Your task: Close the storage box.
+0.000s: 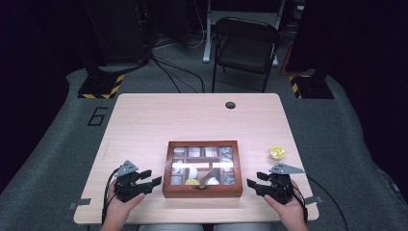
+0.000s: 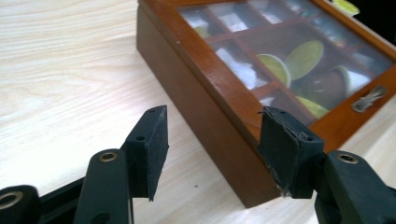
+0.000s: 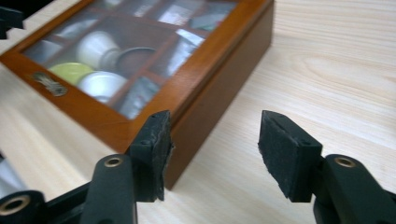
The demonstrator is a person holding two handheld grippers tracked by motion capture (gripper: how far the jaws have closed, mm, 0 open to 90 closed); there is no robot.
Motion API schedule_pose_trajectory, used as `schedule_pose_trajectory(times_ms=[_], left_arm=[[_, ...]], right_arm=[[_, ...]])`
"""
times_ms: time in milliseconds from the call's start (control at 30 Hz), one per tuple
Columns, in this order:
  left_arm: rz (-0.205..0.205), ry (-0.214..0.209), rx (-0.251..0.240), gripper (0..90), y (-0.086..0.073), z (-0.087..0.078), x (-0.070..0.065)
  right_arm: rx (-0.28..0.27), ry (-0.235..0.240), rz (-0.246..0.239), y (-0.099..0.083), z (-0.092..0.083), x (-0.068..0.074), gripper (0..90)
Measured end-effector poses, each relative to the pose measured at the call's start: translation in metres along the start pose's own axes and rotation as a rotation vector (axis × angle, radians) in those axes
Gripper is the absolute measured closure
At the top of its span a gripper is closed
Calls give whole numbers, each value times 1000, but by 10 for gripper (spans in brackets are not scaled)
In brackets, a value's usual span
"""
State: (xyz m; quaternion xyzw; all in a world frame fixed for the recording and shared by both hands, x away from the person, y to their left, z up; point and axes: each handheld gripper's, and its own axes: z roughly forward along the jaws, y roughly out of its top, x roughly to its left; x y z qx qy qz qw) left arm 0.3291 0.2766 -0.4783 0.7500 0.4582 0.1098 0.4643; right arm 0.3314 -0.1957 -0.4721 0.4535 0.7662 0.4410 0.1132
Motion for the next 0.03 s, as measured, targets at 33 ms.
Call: schedule_pose_trajectory(times_ms=[33], left_arm=[[0,0,0,416,0,0,0]], right_arm=[[-3,15,-13,0,0,3,413]])
